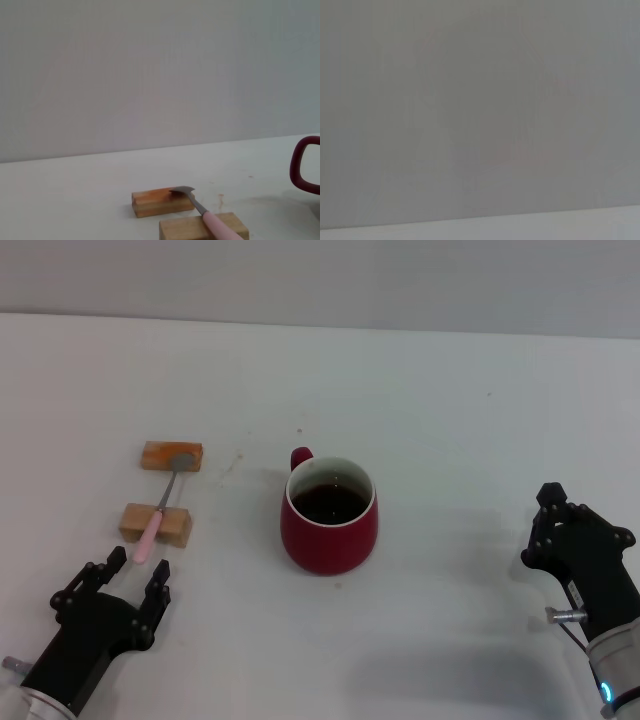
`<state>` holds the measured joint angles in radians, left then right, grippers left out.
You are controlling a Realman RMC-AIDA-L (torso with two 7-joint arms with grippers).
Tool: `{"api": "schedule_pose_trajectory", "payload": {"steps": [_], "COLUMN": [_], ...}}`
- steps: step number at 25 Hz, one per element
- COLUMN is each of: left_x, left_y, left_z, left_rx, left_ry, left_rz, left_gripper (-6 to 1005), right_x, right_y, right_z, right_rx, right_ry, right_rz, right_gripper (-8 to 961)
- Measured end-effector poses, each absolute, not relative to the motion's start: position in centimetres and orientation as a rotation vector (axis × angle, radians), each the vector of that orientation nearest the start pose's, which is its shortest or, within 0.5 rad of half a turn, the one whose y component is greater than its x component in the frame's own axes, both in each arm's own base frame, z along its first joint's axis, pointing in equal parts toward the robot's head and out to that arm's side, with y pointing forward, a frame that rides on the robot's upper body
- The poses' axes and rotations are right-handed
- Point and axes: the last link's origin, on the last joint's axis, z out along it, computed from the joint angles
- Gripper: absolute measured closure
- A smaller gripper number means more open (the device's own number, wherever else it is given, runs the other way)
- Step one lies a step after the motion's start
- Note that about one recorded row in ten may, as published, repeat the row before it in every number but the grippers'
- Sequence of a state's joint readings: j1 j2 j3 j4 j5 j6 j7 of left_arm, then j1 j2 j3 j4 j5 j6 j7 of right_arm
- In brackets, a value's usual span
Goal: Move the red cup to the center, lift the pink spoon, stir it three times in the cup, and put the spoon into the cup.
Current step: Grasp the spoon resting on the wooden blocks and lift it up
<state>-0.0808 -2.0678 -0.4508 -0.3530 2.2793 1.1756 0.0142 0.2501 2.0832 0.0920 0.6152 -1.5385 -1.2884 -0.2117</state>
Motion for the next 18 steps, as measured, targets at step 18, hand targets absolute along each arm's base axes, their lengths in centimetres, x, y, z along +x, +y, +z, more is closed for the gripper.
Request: {"api": "schedule_pose_trajectory", "payload": {"steps": [18], "left_x": [-34.22], "left_y": [19.93], "left_z": [-8.02], "left_rx": [-1.864], "left_ry": [-0.585], "left_rz": [-0.609], "left_gripper": [483], "right_x": [29.25], "right_y": [23.01], "right_z": [-9.79], "right_rx": [-1.623], "right_ry": [0.747], "right_rz": [0.711], "right_gripper": [953]}}
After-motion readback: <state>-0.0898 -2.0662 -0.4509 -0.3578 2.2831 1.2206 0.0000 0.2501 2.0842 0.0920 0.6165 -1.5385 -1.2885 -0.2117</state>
